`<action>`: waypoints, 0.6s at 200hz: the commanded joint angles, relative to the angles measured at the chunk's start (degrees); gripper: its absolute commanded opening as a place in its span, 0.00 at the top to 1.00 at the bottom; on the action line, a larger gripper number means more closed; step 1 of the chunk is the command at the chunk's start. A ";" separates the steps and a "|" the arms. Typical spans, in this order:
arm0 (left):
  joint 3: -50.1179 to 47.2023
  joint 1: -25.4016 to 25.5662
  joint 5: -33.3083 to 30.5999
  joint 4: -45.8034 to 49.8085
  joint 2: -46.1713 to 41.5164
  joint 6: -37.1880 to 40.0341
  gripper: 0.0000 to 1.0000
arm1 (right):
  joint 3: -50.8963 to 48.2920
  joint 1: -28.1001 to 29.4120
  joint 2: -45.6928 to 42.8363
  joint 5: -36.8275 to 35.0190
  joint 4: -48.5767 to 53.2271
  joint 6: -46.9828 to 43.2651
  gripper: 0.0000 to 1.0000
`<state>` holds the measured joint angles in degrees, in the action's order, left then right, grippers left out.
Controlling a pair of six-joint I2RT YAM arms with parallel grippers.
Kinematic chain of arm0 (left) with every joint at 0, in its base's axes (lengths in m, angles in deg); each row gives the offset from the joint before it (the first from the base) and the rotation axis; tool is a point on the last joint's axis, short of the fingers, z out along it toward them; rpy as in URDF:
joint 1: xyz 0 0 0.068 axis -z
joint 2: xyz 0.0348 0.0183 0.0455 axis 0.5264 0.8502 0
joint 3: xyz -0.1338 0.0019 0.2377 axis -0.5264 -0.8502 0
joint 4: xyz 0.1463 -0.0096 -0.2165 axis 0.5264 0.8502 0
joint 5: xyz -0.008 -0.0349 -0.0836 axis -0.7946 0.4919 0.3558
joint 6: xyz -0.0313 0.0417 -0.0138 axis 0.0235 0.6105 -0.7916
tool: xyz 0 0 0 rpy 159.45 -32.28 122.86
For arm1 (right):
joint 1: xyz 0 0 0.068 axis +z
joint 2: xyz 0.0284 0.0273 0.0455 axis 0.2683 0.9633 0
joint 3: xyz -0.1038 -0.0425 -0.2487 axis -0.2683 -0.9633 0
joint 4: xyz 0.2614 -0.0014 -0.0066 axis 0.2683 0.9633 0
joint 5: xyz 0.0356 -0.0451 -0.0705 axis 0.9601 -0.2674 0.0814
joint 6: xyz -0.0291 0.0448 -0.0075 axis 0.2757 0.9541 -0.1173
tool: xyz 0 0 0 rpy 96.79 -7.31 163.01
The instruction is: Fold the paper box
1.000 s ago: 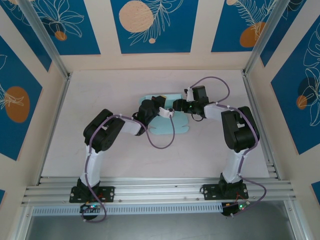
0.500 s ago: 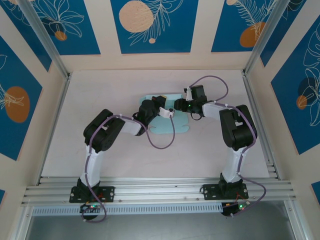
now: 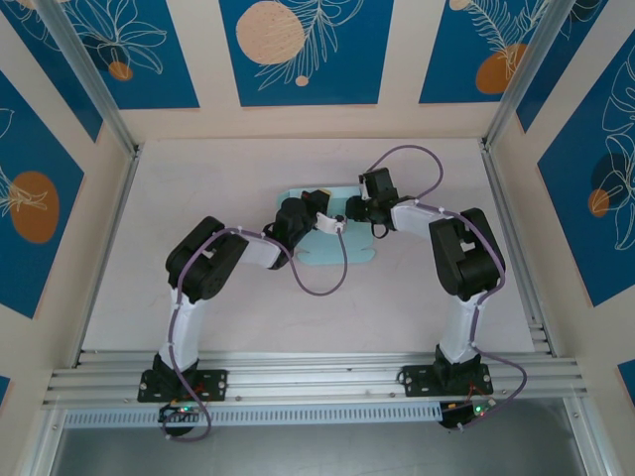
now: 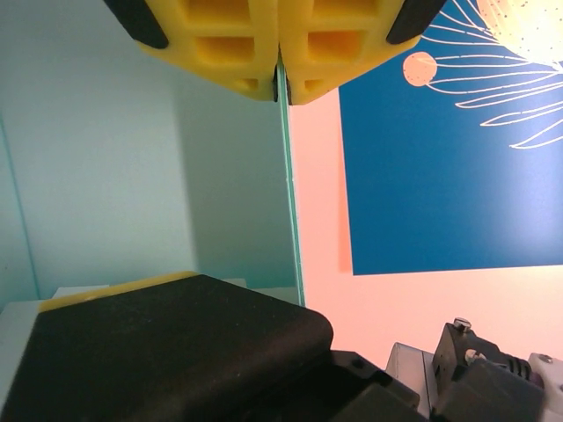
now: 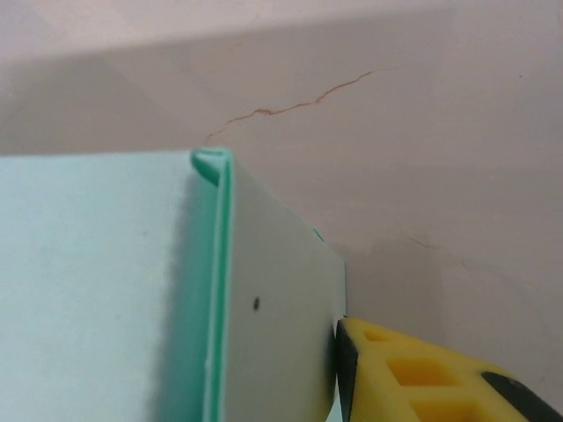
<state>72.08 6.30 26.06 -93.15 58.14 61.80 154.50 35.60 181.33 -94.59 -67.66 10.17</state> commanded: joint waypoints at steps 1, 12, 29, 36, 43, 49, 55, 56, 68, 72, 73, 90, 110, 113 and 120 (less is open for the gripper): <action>-1.81 1.56 3.14 6.07 0.08 -0.07 1.00 | 2.33 0.07 1.26 -3.05 -0.57 -0.28 0.66; -1.81 1.57 3.06 6.16 0.07 -0.17 1.00 | 2.42 0.39 1.30 -4.00 -0.70 -0.54 0.76; -1.75 1.60 2.86 5.98 0.10 -0.53 1.00 | 2.58 1.32 1.21 -6.89 -0.44 -1.28 0.80; -1.69 1.57 2.79 5.98 0.08 -0.80 1.00 | 2.76 1.77 1.21 -8.46 -0.12 -1.45 0.80; -1.47 1.62 2.70 5.98 0.04 -1.04 1.00 | 3.02 2.10 1.34 -9.94 0.30 -1.71 0.80; -1.38 1.62 2.61 5.98 0.00 -1.13 1.00 | 3.27 2.40 1.47 -10.84 0.64 -2.04 0.80; -1.28 1.59 2.59 6.07 -0.02 -1.17 1.00 | 3.55 2.59 1.68 -11.93 1.18 -2.11 0.80; -1.28 1.58 2.60 6.11 -0.02 -1.17 1.00 | 3.64 2.66 1.71 -12.11 1.23 -2.15 0.80; -1.11 1.59 2.59 6.12 0.05 -1.18 1.00 | 4.25 3.03 1.96 -13.61 2.08 -2.54 0.79; -1.11 1.61 2.53 6.15 0.03 -1.18 1.00 | 4.40 3.16 2.09 -13.71 2.24 -2.75 0.77; -1.11 1.59 2.53 6.16 0.05 -1.18 1.00 | 4.42 3.16 2.14 -13.74 2.28 -2.78 0.76; -1.02 1.57 2.54 6.15 0.07 -1.03 1.00 | 4.87 3.34 2.46 -13.30 2.18 -3.45 0.69; -1.07 1.64 2.44 6.23 0.07 -0.93 1.00 | 5.47 3.41 2.96 -12.82 2.11 -3.89 0.69; -1.06 1.59 2.42 6.24 0.12 -0.99 1.00 | 5.67 3.38 3.05 -12.89 2.15 -3.95 0.69; -1.14 1.61 2.30 6.24 0.12 -0.91 1.00 | 5.90 3.37 3.20 -13.24 2.41 -3.87 0.69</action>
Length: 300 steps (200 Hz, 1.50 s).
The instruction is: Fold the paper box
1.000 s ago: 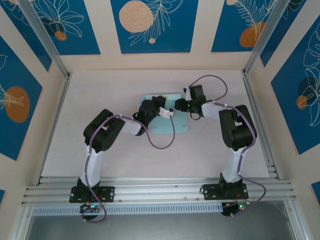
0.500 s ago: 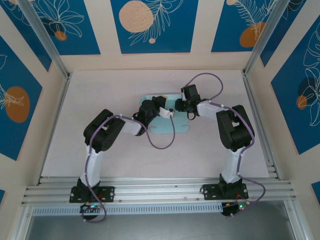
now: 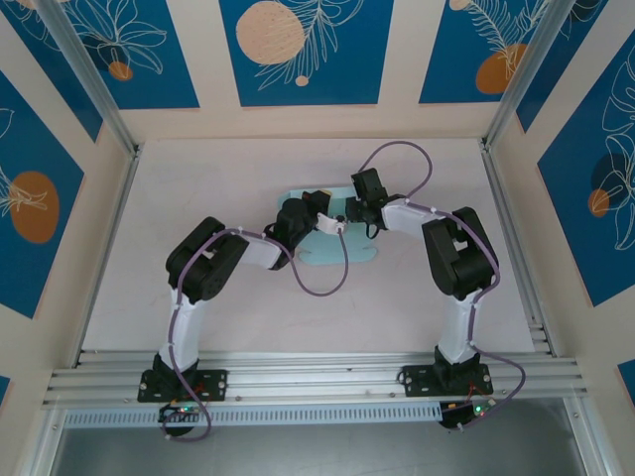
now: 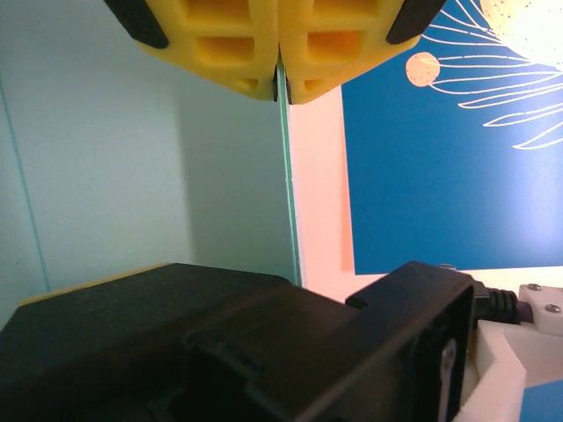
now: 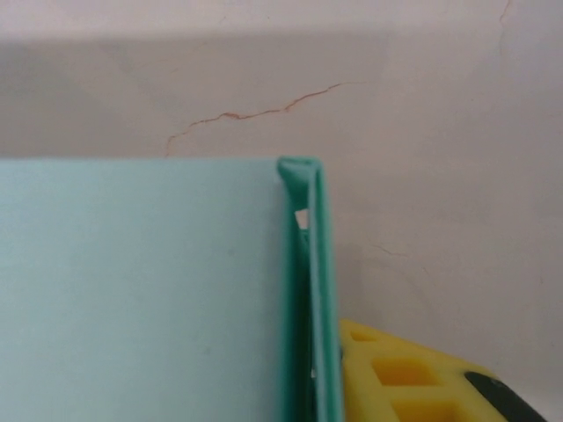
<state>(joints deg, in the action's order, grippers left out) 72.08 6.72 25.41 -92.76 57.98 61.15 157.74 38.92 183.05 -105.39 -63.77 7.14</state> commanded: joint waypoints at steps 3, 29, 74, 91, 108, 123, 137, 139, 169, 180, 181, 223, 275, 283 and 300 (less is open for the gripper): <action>-1.15 1.19 3.04 5.85 0.23 -0.26 1.00 | 2.82 0.08 1.52 -2.72 -1.35 -0.72 0.70; -1.24 1.16 2.91 5.86 0.21 -0.34 1.00 | 4.14 0.29 2.24 -7.13 0.99 0.47 0.82; -0.91 1.20 2.79 6.03 0.22 -0.50 1.00 | 5.29 0.55 2.92 -13.40 4.49 0.89 0.99; -0.34 1.23 2.02 6.06 -0.10 -2.14 0.86 | 4.08 0.90 2.16 -12.87 2.67 -0.35 1.00; 0.39 1.25 1.02 6.99 -1.49 -5.86 0.72 | 2.97 1.09 1.38 -12.00 1.06 -1.53 1.00; 0.62 1.36 0.51 7.95 -3.74 -9.38 0.59 | 2.12 1.34 0.82 -11.27 -0.20 -2.83 1.00; 0.56 1.34 -0.02 8.66 -6.39 -13.38 0.50 | 1.78 1.60 0.41 -10.95 -0.77 -3.95 1.00; 0.56 1.36 -0.06 8.91 -6.80 -13.89 0.49 | 1.74 1.61 0.31 -10.95 -0.81 -4.05 1.00; -0.62 1.59 1.56 15.55 -14.66 -22.24 0.19 | 1.03 1.82 -0.72 -11.18 -1.21 -4.81 1.00; -1.68 1.82 2.13 17.51 -17.93 -25.56 0.05 | 0.83 1.80 -1.18 -11.21 -1.21 -4.86 1.00; -1.79 1.84 2.09 17.61 -18.26 -26.53 0.05 | 0.80 1.83 -1.24 -11.19 -1.21 -4.83 1.00; -6.06 1.65 -2.57 23.26 -33.44 -48.90 0.00 | -0.01 1.72 -3.01 -9.71 -1.08 -3.40 1.00; -0.87 -9.26 -7.00 52.53 -42.61 -91.54 0.00 | -3.06 2.31 -7.87 -6.80 -0.55 -0.14 1.00; -1.86 -12.54 -1.62 53.15 -42.93 -97.21 0.00 | -3.65 2.49 -8.61 -6.43 -0.59 0.34 1.00; -4.52 -18.04 10.41 49.38 -41.98 -106.75 0.00 | -4.71 2.80 -9.96 -5.57 -0.28 1.40 1.00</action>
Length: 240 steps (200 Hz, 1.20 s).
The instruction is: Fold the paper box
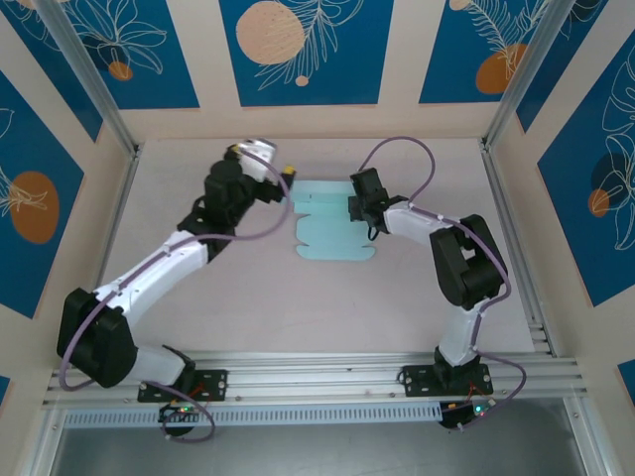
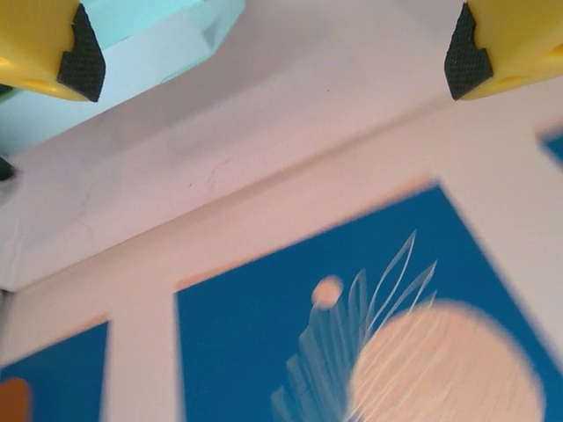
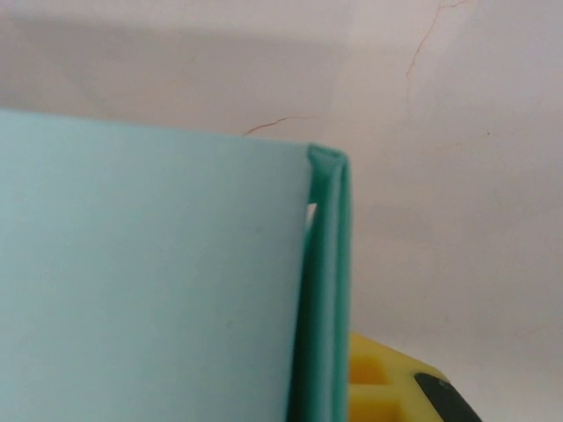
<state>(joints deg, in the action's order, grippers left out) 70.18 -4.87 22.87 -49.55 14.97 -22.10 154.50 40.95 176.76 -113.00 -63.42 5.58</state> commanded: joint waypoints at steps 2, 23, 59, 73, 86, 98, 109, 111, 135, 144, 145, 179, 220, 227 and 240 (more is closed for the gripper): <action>-2.76 -6.71 13.70 5.78 1.24 -24.07 0.00 | -1.63 0.82 -3.81 2.20 -0.67 3.04 1.00; -1.93 -7.30 18.82 4.65 4.29 -26.28 0.00 | -2.06 1.70 -4.56 1.95 0.05 3.56 1.00; 0.58 -7.30 22.81 4.21 9.28 -26.86 0.00 | -2.07 3.38 -5.47 1.91 1.19 4.32 1.00; 1.38 -7.29 23.90 4.33 10.58 -26.72 0.00 | -1.85 4.08 -5.74 1.99 1.70 4.52 1.00; 1.80 -7.32 23.74 4.76 11.53 -26.67 0.00 | -1.56 4.62 -5.82 1.92 2.06 4.78 1.00; 1.87 -7.34 23.90 4.74 12.20 -26.86 0.00 | -1.19 4.93 -5.82 1.96 2.48 5.01 1.00; 1.86 -7.34 24.14 4.83 12.78 -27.12 0.00 | -0.94 5.11 -5.82 1.98 2.81 5.35 1.00; 1.85 -7.37 24.17 4.83 12.88 -27.08 0.00 | -0.88 5.15 -5.86 2.01 2.83 5.39 1.00; 1.44 -7.44 24.43 5.18 13.84 -27.39 0.00 | -0.66 5.29 -6.21 2.39 3.20 5.98 1.00; 1.16 -7.55 24.44 5.38 14.12 -27.36 0.00 | -0.59 5.34 -6.40 2.42 3.27 6.18 1.00; 1.11 -7.56 24.40 5.41 14.13 -27.38 0.00 | -0.58 5.31 -6.42 2.47 3.27 6.22 1.00; -0.67 -8.04 24.78 5.53 14.23 -27.33 0.00 | -0.07 5.40 -6.87 2.87 3.93 6.67 1.00; -0.93 -8.26 26.15 5.28 15.77 -27.59 0.00 | 0.19 5.38 -7.23 4.08 3.81 7.25 1.00; -0.96 -8.26 26.39 5.27 16.12 -27.76 0.00 | 0.37 5.38 -7.26 4.32 3.93 7.31 1.00; -1.03 -8.24 26.72 5.18 16.50 -27.85 0.00 | 0.57 5.42 -7.36 4.50 4.14 7.59 1.00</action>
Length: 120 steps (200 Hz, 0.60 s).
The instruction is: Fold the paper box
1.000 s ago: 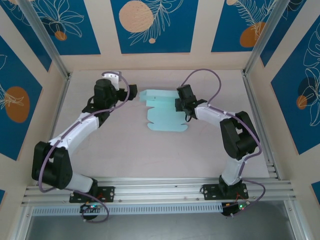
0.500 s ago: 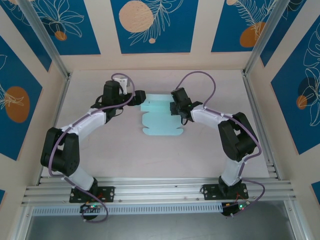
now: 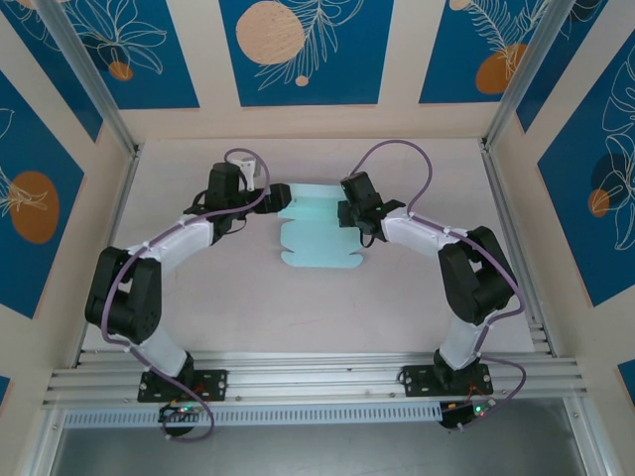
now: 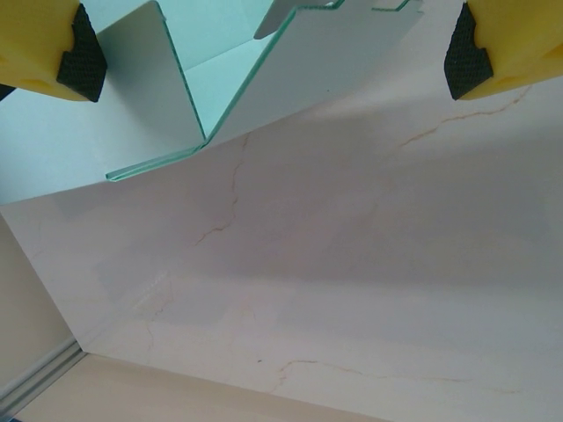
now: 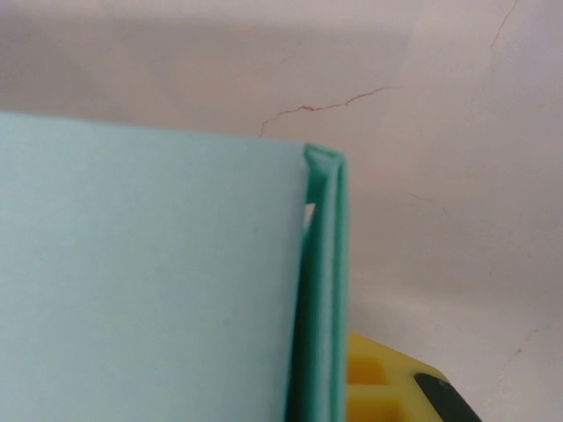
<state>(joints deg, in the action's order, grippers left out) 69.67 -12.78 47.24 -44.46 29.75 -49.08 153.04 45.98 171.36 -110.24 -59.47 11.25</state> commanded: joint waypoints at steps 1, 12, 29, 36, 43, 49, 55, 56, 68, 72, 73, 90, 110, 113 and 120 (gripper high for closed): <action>-0.53 -0.34 2.31 0.09 1.73 -0.83 0.00 | 2.03 0.33 -1.98 1.76 0.19 1.96 1.00; -0.64 -0.33 2.35 -0.05 2.03 -0.92 0.00 | 2.05 0.44 -2.11 1.99 0.19 2.01 1.00; -0.65 -0.34 2.93 -0.72 2.61 -1.32 0.00 | 2.07 0.52 -2.27 2.47 -0.01 2.00 1.00; -0.63 -0.31 3.40 -1.00 2.90 -1.52 0.00 | 2.10 0.62 -2.27 2.61 -0.06 2.08 1.00; -0.70 -0.35 3.47 -1.29 3.20 -1.70 0.00 | 2.08 0.73 -2.28 2.85 -0.02 2.18 1.00; -0.83 -0.35 3.46 -1.48 3.27 -1.83 0.00 | 2.12 0.72 -2.27 2.92 -0.06 2.27 1.00; -0.89 -0.33 3.35 -1.58 3.21 -1.91 0.01 | 2.10 0.70 -2.33 3.04 -0.06 2.29 1.00; -0.94 -0.34 3.34 -1.58 3.18 -1.87 0.01 | 2.07 0.70 -2.30 3.03 -0.06 2.32 1.00; -1.15 -0.34 2.53 -1.67 2.68 -2.00 0.01 | 2.03 0.79 -2.14 2.90 -0.04 2.29 1.00; -1.29 -0.35 2.11 -1.67 2.50 -1.96 0.02 | 1.92 0.77 -2.17 2.92 -0.03 2.29 1.00; -1.31 -0.35 1.97 -1.63 2.47 -1.98 0.02 | 1.93 0.82 -2.18 2.83 -0.03 2.28 1.00; -1.45 -0.37 0.95 -1.82 1.92 -1.86 0.04 | 1.66 0.79 -2.25 3.01 -0.28 2.11 1.00; -1.06 -0.35 3.00 -3.58 2.49 -2.80 0.05 | 1.84 1.31 -2.14 2.69 -0.20 1.61 1.00; -0.93 -0.35 3.50 -3.93 2.66 -2.97 0.05 | 1.88 1.47 -2.13 2.62 -0.15 1.58 1.00; -0.62 -0.27 4.66 -4.63 3.18 -3.58 0.05 | 2.07 1.65 -2.03 2.50 0.11 1.49 1.00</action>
<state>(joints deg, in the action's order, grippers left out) 69.13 -12.80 49.23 -46.31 32.24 -50.96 153.04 46.31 171.34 -109.79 -57.76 11.97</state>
